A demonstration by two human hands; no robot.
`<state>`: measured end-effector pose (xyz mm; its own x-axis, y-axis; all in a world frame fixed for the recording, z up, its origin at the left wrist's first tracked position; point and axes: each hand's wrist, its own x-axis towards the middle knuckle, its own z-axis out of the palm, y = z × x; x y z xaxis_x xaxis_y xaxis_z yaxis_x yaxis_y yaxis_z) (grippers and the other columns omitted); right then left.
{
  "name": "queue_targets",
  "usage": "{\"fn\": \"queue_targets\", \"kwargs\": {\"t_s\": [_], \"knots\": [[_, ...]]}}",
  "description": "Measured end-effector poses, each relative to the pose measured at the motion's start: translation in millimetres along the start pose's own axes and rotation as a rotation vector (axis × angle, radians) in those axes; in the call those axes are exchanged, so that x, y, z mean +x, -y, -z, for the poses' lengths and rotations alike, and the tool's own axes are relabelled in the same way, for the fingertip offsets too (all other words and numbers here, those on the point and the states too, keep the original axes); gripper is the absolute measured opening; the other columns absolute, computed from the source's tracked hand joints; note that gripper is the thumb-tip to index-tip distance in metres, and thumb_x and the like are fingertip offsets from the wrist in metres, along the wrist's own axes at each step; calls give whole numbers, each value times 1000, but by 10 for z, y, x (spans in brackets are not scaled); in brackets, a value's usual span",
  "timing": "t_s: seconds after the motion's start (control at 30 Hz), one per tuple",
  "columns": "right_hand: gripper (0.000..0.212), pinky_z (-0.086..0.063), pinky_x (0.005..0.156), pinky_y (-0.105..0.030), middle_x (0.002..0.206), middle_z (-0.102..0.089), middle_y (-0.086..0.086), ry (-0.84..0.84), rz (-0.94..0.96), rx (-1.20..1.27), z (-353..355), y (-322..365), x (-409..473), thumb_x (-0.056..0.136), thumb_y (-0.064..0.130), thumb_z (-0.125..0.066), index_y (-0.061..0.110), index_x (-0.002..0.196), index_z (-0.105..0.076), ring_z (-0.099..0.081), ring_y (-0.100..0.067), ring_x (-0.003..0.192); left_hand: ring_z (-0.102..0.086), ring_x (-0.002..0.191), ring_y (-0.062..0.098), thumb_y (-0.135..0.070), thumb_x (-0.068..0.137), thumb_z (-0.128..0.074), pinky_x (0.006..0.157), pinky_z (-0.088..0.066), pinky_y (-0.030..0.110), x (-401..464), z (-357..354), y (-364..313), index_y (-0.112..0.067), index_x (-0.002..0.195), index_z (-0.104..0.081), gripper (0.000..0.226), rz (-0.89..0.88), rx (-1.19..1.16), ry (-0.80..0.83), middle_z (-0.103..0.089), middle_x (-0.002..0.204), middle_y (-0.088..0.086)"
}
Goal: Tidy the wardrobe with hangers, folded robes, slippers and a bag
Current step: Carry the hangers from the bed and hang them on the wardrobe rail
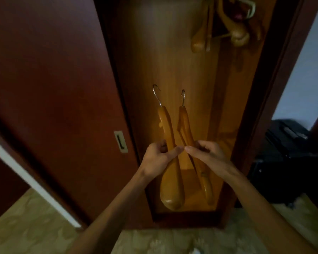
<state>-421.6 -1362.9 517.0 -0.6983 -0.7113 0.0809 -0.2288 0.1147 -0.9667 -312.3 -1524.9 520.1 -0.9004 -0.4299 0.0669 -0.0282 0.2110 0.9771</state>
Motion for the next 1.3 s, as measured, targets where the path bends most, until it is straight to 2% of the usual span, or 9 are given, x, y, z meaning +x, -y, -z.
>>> {"fn": "queue_targets", "kwargs": {"t_s": [0.27, 0.43, 0.57, 0.63, 0.8, 0.93, 1.03, 1.13, 1.3], "knots": [[48, -54, 95, -49, 99, -75, -9, 2, 146, -3, 542, 711, 1714, 77, 56, -68, 14, 98, -75, -71, -24, 97, -75, 83, 8, -36, 90, -71, 80, -57, 29, 1685, 380, -834, -14, 101, -73, 25, -80, 112, -111, -77, 91, -7], [36, -58, 91, -46, 100, -75, -5, -28, 237, -58, 770, 1247, 2462, 88, 51, -67, 17, 100, -75, -71, -21, 96, -74, 79, 8, -46, 83, -75, 73, -57, 26, 2422, 591, -1405, -18, 98, -76, 32, -93, 182, -159, -78, 89, -6], [46, -58, 87, -41, 102, -73, -15, -72, 277, -103, 887, 1613, 2940, 87, 52, -68, 8, 101, -72, -71, -27, 97, -74, 76, 8, -46, 82, -75, 62, -54, 21, 2877, 774, -1815, -18, 94, -76, 29, -141, 253, -152, -78, 84, -5], [48, -58, 87, -40, 99, -74, -16, -104, 303, -136, 961, 1775, 3138, 86, 54, -67, 7, 98, -72, -71, -28, 95, -75, 75, 10, -46, 83, -75, 61, -56, 23, 3051, 864, -1985, -17, 92, -77, 30, -172, 257, -143, -78, 83, -4], [57, -57, 91, -44, 99, -73, -20, -155, 344, -147, 1192, 2106, 3579, 85, 60, -66, 5, 100, -73, -71, -31, 96, -76, 79, 18, -50, 78, -79, 75, -61, 37, 3494, 1058, -2300, -14, 98, -77, 40, -219, 224, -141, -78, 86, 1], [54, -56, 78, -27, 105, -72, -17, -209, 338, -161, 1339, 2322, 3849, 90, 54, -64, 3, 108, -72, -69, -26, 101, -76, 83, 19, -48, 78, -78, 79, -61, 39, 3815, 1087, -2516, -15, 97, -76, 38, -258, 245, -89, -78, 88, 3], [49, -47, 67, -18, 105, -75, -7, -231, 298, -211, 1407, 2420, 4004, 90, 53, -64, 9, 109, -74, -69, -14, 99, -74, 82, 13, -46, 83, -75, 69, -57, 27, 3999, 1043, -2646, -21, 95, -74, 27, -290, 302, -64, -76, 89, -2], [46, -48, 71, -19, 102, -75, -4, -227, 278, -251, 1451, 2465, 4121, 90, 51, -65, 9, 107, -75, -68, -10, 96, -74, 80, 11, -43, 82, -77, 69, -57, 25, 4175, 986, -2710, -21, 92, -75, 24, -326, 308, -45, -77, 90, -2], [47, -56, 85, -27, 100, -76, -7, -270, 264, -229, 1495, 2376, 4207, 89, 52, -65, 10, 104, -76, -71, -15, 96, -72, 67, 4, -41, 81, -79, 58, -55, 18, 4396, 906, -2655, -22, 82, -77, 19, -332, 295, -10, -76, 76, -7]]}}
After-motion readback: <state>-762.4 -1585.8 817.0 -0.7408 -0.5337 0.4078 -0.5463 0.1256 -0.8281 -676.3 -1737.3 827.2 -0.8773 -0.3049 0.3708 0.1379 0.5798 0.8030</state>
